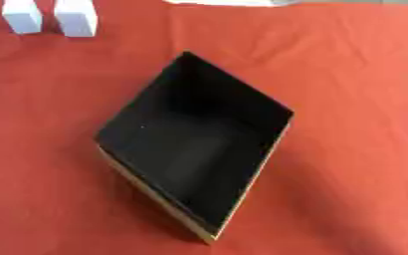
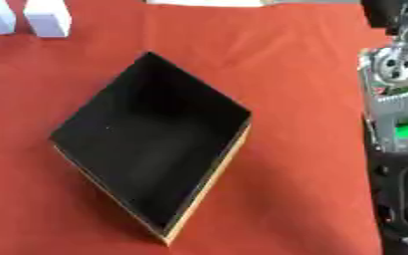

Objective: Pick up objects on the table and place them in the box.

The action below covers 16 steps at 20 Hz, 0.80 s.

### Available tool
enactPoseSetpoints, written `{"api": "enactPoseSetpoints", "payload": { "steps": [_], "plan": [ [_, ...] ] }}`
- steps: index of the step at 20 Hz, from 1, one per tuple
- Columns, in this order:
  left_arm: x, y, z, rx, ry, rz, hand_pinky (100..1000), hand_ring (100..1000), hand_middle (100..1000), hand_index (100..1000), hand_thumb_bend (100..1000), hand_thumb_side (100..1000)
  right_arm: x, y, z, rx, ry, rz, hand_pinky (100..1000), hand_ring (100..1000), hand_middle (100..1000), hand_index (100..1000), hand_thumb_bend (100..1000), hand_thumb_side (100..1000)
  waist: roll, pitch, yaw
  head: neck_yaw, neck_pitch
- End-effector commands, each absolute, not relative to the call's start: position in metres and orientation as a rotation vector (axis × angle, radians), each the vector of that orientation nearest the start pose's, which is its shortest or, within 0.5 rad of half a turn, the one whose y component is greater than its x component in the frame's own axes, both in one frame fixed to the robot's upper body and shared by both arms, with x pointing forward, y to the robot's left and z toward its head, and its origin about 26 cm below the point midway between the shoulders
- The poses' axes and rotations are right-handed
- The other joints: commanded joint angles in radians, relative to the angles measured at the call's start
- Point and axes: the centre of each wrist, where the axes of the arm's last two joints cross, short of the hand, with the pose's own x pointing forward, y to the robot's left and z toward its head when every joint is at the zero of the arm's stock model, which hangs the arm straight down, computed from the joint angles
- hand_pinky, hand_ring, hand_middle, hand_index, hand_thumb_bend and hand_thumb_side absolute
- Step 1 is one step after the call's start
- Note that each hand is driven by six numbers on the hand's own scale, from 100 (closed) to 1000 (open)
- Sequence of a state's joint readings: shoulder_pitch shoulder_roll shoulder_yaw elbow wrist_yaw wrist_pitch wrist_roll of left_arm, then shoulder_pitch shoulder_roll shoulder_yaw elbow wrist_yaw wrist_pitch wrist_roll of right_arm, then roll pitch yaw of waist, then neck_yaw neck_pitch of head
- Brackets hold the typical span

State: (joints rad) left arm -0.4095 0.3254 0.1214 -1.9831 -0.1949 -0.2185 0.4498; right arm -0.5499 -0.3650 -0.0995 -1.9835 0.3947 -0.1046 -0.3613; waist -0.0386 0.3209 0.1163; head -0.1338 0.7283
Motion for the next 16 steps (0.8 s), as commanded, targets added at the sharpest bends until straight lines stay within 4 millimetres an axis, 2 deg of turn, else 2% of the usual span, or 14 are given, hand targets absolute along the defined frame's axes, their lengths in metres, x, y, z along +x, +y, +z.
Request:
{"api": "enactPoseSetpoints", "payload": {
  "steps": [1, 8, 16],
  "plan": [
    [0.306, 0.281, 0.246, -0.799, 3.409, -0.161, 507, 584, 648, 768, 100, 666, 0.309, -0.268, 0.29, 1.049, 3.256, -0.112, 771, 616, 538, 795, 100, 685, 0.003, -0.023, -0.002, 0.002, 0.001],
    [0.304, 0.288, 0.269, -0.914, 3.336, 0.001, 526, 611, 686, 804, 100, 647, 0.308, -0.269, 0.288, 1.069, 3.259, -0.123, 771, 616, 538, 796, 100, 685, 0.008, -0.034, 0.0, -0.022, 0.014],
    [0.313, 0.3, 0.303, -1.195, 3.239, 0.399, 537, 639, 730, 839, 100, 617, 0.308, -0.271, 0.287, 1.09, 3.258, -0.144, 772, 616, 539, 797, 100, 684, 0.009, -0.043, -0.002, -0.049, 0.031]
  ]
}}
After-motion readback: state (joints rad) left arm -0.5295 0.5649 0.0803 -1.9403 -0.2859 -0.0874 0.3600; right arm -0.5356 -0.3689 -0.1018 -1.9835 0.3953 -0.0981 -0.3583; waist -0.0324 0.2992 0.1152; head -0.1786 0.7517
